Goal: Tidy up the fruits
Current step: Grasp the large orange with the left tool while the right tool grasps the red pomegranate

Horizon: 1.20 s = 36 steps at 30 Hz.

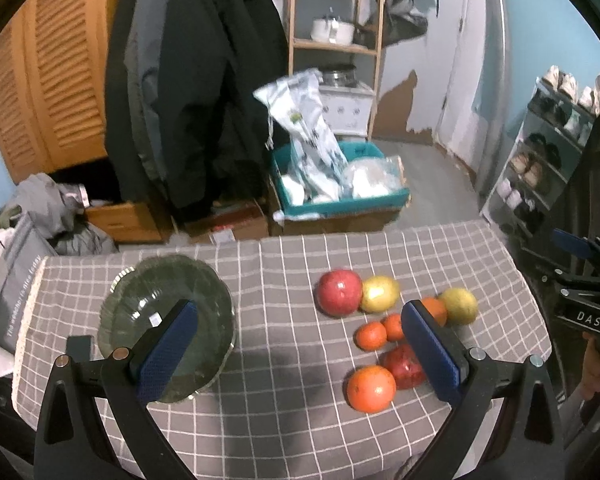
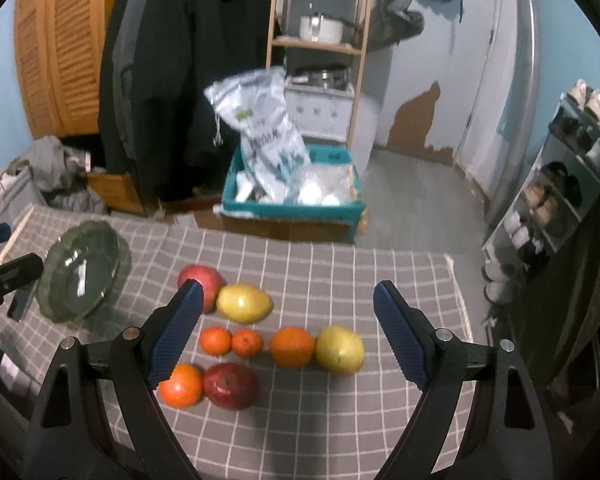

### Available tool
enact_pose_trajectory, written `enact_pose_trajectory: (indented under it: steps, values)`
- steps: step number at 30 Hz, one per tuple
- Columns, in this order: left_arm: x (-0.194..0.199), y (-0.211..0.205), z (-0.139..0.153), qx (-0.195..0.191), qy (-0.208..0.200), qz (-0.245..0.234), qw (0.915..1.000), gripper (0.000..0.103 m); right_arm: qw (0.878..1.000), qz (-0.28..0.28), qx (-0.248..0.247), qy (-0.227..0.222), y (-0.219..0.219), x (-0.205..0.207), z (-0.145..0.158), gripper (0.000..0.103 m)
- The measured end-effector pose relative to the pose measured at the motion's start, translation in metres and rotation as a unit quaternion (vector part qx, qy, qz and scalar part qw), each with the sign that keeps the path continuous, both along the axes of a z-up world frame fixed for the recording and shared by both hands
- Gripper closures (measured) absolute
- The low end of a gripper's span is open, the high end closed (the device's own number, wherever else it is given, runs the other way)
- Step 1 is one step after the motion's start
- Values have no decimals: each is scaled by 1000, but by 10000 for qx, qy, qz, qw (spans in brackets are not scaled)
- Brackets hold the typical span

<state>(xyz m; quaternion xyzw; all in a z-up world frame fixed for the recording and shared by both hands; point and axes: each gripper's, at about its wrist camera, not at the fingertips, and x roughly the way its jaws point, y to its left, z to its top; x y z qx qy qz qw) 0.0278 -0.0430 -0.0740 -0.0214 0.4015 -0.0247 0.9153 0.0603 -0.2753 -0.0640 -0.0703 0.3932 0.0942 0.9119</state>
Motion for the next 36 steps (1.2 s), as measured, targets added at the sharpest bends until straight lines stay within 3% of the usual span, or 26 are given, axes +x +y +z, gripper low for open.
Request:
enact_pose_trajectory:
  steps: [12,22,29,36]
  values:
    - [14,-28,-61,106,829,-359,9959,1,9921,-273,57,1219,-12,9,-67,18]
    - [23,-49,-120,96,1625,-568,9850,1,9797,-468,155,1942,-20,8,-120,18]
    - [22,-64,-145,193,1904,-716,9789,1,9724,-458,-186,2278,-20,5,-156,18]
    - [27,-82,-174,315,2204,-901,9707,1,9719,-450,-179,2303,-26,3,-160,18]
